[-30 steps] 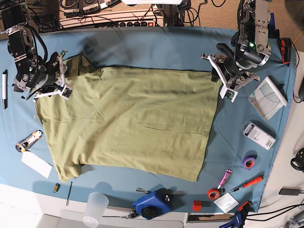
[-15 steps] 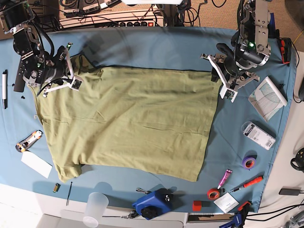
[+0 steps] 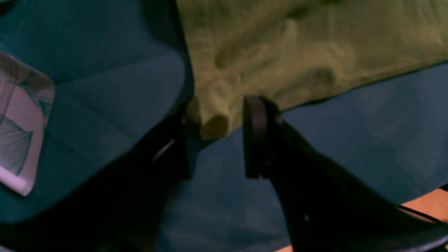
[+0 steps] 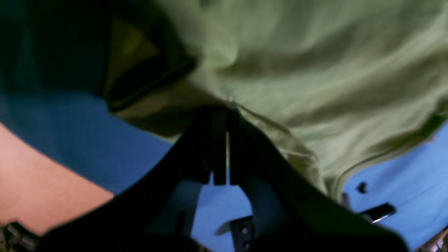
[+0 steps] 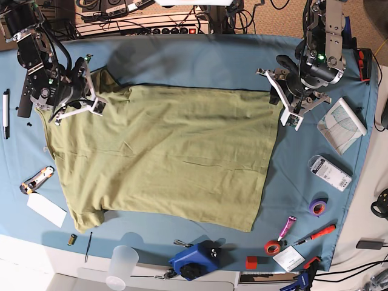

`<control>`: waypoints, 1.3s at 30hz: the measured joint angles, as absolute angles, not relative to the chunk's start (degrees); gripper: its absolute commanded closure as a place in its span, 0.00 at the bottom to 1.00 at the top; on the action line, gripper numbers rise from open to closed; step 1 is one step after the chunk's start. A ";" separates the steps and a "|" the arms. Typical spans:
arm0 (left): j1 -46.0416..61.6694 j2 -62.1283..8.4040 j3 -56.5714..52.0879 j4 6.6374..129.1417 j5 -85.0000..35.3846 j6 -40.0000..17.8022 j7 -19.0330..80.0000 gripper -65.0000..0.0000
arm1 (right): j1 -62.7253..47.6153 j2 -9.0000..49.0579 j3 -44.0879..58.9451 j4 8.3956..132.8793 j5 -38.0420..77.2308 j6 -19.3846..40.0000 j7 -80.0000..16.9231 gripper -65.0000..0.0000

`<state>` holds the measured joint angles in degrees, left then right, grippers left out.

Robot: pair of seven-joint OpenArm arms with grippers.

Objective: Layout the t-shirt on the table in an organized manner, then fold the t-shirt properly
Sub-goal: 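Pull the shoulder fabric with the right gripper to smooth the collar edge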

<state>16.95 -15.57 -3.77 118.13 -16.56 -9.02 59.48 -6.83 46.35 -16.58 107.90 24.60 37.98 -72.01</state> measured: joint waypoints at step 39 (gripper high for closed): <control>16.05 -15.55 -3.77 113.97 -18.26 -4.84 56.07 0.45 | -7.77 45.74 -0.67 110.28 26.89 31.70 -69.63 1.00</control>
